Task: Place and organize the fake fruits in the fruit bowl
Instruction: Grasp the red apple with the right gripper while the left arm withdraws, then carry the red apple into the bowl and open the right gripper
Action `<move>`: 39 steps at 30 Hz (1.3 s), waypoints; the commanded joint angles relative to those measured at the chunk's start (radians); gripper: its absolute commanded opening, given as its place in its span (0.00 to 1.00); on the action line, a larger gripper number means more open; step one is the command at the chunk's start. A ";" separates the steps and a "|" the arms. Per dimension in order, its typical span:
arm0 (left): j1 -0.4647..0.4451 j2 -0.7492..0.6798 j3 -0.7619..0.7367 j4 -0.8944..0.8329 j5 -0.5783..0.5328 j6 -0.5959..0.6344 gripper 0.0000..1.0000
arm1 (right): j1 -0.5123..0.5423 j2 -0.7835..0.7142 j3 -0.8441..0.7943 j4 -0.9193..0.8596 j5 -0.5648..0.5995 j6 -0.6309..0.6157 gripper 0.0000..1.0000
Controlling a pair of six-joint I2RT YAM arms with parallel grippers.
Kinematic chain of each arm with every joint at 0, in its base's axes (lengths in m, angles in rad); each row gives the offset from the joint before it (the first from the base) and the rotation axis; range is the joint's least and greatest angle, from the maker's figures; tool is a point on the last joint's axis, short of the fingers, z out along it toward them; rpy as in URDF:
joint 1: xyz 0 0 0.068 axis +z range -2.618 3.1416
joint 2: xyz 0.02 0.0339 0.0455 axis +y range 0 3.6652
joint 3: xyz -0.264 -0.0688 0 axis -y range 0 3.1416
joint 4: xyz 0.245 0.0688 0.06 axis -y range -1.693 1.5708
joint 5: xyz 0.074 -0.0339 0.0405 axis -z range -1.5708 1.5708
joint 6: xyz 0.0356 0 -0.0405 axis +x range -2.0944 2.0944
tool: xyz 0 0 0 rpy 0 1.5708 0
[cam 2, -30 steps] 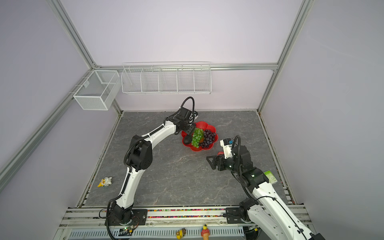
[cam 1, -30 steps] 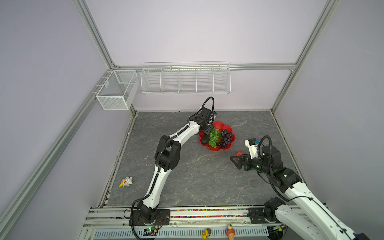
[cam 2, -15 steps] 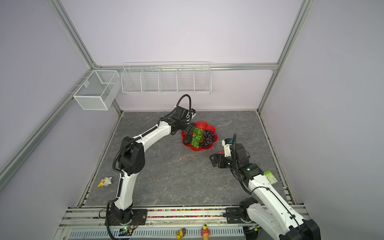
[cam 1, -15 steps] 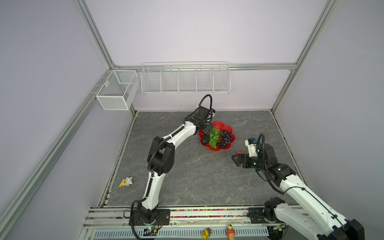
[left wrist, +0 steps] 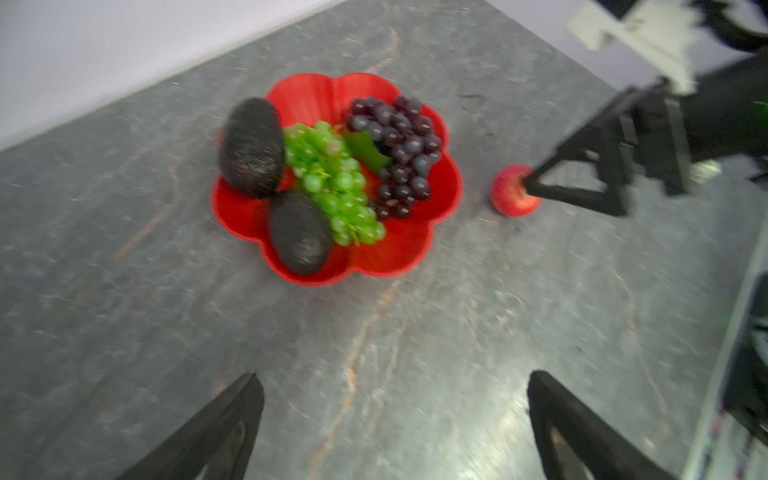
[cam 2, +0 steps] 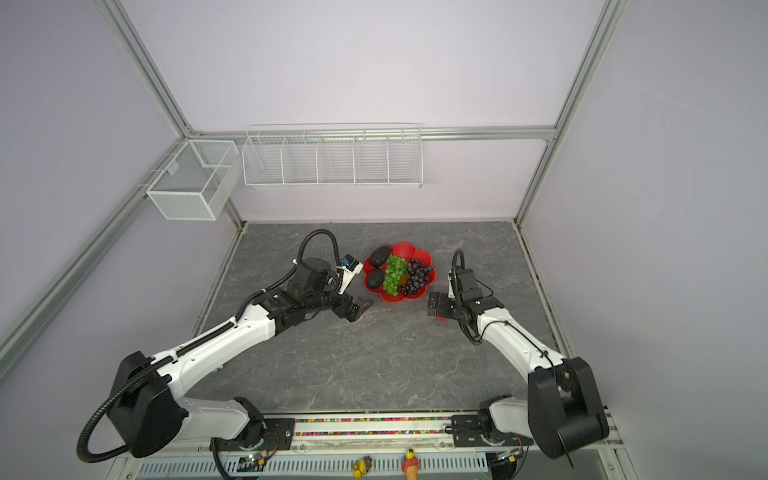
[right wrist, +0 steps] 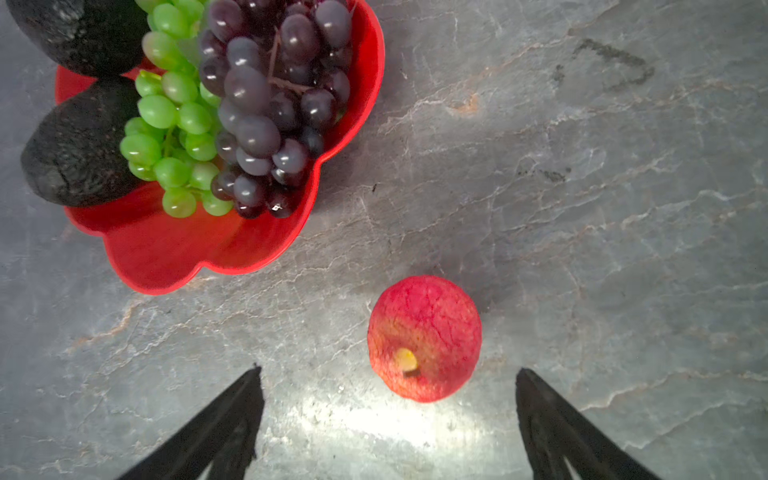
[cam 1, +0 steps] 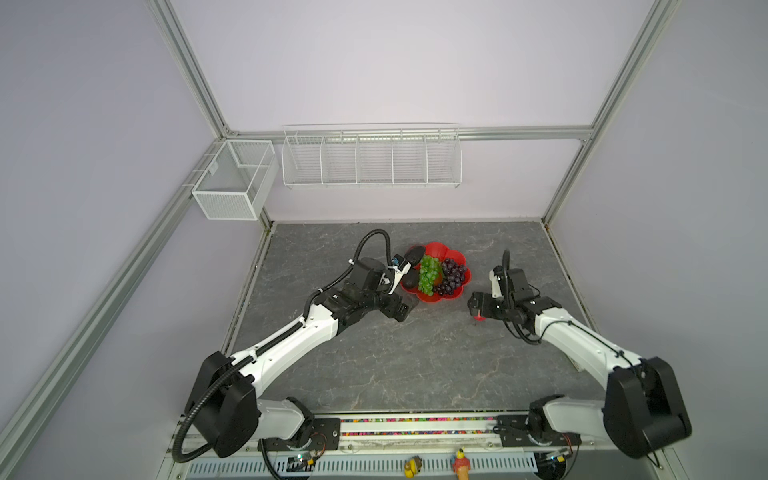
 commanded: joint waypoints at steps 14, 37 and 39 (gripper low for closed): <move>-0.030 -0.192 -0.191 0.115 0.248 -0.080 0.99 | 0.026 0.179 0.073 -0.041 0.114 -0.017 0.75; -0.030 -0.220 -0.135 0.022 0.085 -0.035 0.99 | 0.059 0.096 0.160 -0.071 0.039 -0.061 0.49; -0.030 -0.241 -0.140 0.023 0.004 -0.027 0.99 | 0.065 0.069 0.194 -0.070 0.012 -0.067 0.50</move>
